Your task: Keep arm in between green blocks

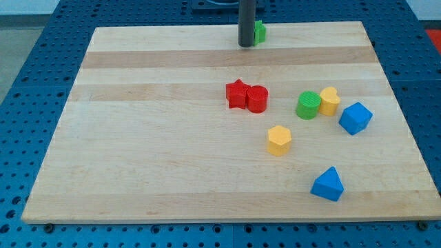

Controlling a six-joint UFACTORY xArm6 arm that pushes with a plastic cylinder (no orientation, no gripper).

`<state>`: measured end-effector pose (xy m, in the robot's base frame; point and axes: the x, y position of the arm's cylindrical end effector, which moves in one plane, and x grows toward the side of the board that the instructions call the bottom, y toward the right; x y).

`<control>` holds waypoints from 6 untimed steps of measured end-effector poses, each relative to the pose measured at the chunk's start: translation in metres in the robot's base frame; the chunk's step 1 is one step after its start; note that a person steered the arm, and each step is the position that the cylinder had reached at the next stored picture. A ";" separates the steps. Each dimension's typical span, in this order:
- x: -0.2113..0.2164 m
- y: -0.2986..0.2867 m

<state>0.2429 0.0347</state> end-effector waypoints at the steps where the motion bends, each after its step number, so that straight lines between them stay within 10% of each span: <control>1: -0.008 0.000; 6: 0.068 0.036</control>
